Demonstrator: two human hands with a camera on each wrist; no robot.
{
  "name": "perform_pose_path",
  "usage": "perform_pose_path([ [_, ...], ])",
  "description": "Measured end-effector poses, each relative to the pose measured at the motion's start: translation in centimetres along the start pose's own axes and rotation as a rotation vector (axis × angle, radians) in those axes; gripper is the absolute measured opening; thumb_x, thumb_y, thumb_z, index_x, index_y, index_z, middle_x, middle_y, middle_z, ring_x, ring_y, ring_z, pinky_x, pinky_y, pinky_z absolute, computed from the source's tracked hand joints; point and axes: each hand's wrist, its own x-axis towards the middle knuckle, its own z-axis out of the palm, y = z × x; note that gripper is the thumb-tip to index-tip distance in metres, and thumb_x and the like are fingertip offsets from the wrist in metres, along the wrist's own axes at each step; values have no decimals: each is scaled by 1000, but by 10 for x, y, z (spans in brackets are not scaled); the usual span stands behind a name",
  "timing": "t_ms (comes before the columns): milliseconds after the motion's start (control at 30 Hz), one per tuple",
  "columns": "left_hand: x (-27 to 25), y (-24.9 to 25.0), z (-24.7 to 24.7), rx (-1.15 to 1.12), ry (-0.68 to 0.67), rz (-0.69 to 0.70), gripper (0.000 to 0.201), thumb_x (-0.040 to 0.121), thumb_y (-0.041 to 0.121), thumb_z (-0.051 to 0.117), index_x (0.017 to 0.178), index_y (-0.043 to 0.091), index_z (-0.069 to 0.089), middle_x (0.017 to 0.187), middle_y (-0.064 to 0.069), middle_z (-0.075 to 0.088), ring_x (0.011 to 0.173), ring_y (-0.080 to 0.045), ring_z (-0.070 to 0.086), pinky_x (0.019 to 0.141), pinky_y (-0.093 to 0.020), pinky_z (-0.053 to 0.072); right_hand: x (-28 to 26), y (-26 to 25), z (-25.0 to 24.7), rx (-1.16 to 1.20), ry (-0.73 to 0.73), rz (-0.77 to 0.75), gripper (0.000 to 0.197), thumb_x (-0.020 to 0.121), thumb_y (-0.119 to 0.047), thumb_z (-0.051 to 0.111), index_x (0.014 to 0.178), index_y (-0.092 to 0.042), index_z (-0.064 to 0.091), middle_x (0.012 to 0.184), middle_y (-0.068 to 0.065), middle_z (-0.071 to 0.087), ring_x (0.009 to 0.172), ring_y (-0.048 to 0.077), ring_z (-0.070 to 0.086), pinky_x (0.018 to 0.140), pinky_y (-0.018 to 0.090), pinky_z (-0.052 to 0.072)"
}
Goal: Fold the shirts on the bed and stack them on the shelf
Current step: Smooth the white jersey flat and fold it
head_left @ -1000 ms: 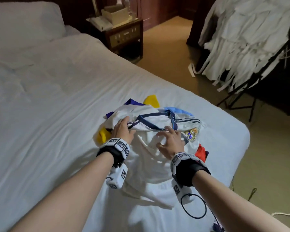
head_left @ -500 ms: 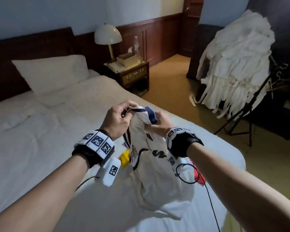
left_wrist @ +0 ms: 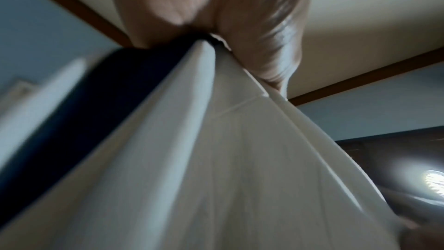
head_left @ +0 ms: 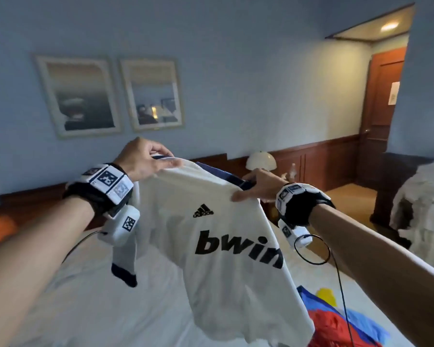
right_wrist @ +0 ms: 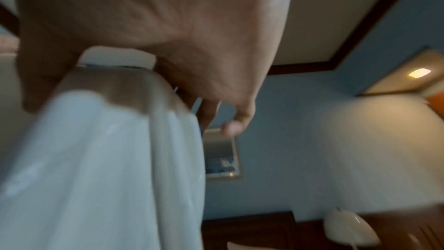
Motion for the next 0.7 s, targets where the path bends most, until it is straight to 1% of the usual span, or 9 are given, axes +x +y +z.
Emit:
perform_pose_path([
  [67,-17,-6,-45,72,13,-51,46,58,66,75,73,23,75,66,14,69,67,-4,61,64,-20,44,8,-43,-3,-63,86,-82,51,65,-54,83,98,-22,61,102,-3,54,95,15,48,80,29,36],
  [133,-32,-15,-84,143,50,-84,37,68,57,77,64,21,71,53,15,59,58,-6,53,57,-21,37,18,-78,-5,-102,81,-153,54,65,-55,82,103,-23,62,104,-3,59,96,16,52,79,30,40],
  [200,-44,-24,-119,175,100,-86,25,76,41,79,67,19,70,59,8,61,61,-9,52,58,-22,38,24,-110,-5,-119,30,-225,34,71,-47,80,89,-21,66,86,0,65,84,18,59,66,27,41],
  [267,-58,-31,-153,186,164,-84,13,79,30,79,73,24,70,72,1,67,70,-13,57,68,-25,42,27,-140,-3,-117,48,-305,27,76,-38,79,75,-21,58,72,-2,59,73,19,55,56,25,35],
  [367,-71,-41,-197,247,268,-89,20,78,18,79,73,31,64,81,-3,70,78,-21,61,75,-30,46,32,-179,0,-59,161,-353,36,72,-31,84,93,-19,57,85,0,57,83,19,50,63,28,32],
  [467,-82,-49,-226,272,356,-134,26,79,6,74,75,29,62,85,-4,67,81,-22,59,74,-25,41,37,-202,4,-67,119,-307,40,70,-28,85,102,-19,64,89,-1,58,85,18,54,67,26,37],
  [567,-94,-54,-242,296,415,-234,18,79,8,73,80,24,66,89,-6,70,86,-25,61,74,-23,39,37,-216,8,-117,77,-253,28,68,-33,85,86,-20,68,80,-2,65,76,16,61,58,22,42],
  [667,-108,-55,-252,254,423,-346,8,71,20,78,72,20,70,77,-1,67,79,-21,60,65,-22,38,38,-219,9,-13,55,-251,20,73,-34,82,70,-22,66,65,-9,65,62,7,61,49,16,40],
  [700,-111,-56,-255,228,417,-388,13,65,28,76,69,17,71,71,-1,64,74,-20,57,62,-23,37,34,-221,8,62,29,-260,19,75,-33,81,68,-23,67,59,-12,65,58,6,61,48,14,41],
])
